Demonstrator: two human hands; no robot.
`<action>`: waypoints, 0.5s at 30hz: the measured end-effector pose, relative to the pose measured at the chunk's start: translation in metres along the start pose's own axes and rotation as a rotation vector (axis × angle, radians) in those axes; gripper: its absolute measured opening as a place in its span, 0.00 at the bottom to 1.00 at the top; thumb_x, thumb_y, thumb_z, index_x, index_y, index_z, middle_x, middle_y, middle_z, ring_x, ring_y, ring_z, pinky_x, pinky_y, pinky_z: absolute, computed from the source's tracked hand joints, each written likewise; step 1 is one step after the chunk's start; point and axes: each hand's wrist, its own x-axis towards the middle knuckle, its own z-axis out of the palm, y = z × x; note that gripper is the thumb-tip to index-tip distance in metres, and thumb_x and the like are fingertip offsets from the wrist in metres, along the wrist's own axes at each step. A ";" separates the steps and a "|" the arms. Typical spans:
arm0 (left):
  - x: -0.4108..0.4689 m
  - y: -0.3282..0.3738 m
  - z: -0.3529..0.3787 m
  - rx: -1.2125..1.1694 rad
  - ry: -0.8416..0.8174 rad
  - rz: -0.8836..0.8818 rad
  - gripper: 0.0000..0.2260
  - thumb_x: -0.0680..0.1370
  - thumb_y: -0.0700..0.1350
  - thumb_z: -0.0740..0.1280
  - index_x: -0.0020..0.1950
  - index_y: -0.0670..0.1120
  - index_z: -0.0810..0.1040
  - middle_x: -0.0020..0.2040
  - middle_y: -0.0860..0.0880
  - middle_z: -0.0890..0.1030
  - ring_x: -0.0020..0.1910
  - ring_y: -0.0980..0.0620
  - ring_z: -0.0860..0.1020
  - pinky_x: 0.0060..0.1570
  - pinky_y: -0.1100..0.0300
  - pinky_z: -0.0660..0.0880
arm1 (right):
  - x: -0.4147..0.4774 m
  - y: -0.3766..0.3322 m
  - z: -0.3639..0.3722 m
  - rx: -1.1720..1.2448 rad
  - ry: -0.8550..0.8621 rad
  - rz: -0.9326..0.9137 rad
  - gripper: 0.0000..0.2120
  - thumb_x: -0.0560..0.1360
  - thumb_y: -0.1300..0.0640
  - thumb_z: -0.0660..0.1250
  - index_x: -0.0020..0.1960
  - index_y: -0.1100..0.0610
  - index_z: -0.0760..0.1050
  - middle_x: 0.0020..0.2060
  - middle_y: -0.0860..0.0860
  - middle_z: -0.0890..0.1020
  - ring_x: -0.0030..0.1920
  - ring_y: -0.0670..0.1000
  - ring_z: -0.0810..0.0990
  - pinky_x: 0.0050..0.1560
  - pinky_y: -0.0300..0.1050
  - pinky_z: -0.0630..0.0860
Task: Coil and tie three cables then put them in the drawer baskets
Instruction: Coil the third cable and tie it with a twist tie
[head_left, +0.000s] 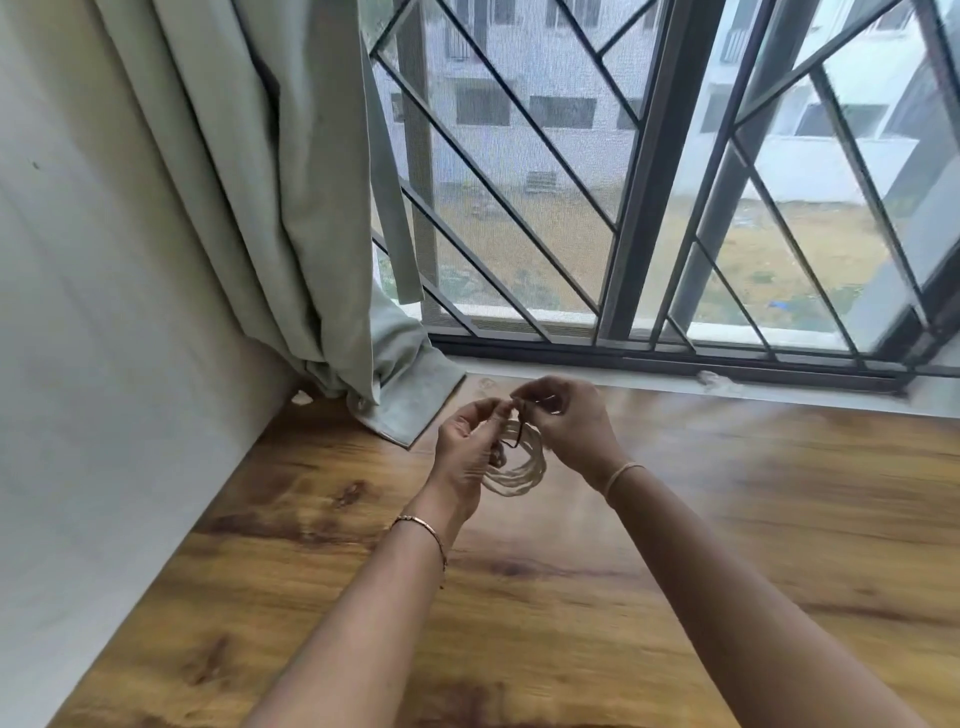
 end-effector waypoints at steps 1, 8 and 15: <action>0.000 0.000 0.000 -0.001 -0.004 0.000 0.00 0.77 0.39 0.68 0.46 0.43 0.78 0.36 0.46 0.76 0.22 0.58 0.66 0.23 0.66 0.65 | 0.000 0.000 0.000 0.003 -0.004 0.005 0.05 0.71 0.65 0.72 0.45 0.59 0.83 0.38 0.52 0.85 0.37 0.49 0.83 0.36 0.37 0.78; 0.001 0.002 -0.002 -0.033 -0.020 -0.023 0.01 0.76 0.38 0.68 0.46 0.43 0.78 0.36 0.46 0.76 0.20 0.58 0.66 0.22 0.66 0.65 | -0.002 0.002 0.002 0.039 0.044 0.004 0.05 0.72 0.63 0.71 0.44 0.55 0.82 0.36 0.49 0.84 0.38 0.47 0.83 0.39 0.40 0.79; 0.003 0.002 -0.005 -0.029 -0.045 -0.038 0.01 0.76 0.38 0.69 0.46 0.43 0.78 0.36 0.46 0.76 0.22 0.58 0.67 0.22 0.66 0.66 | -0.001 0.004 0.002 0.006 0.014 0.001 0.08 0.72 0.67 0.69 0.44 0.56 0.83 0.37 0.51 0.85 0.37 0.47 0.83 0.38 0.41 0.80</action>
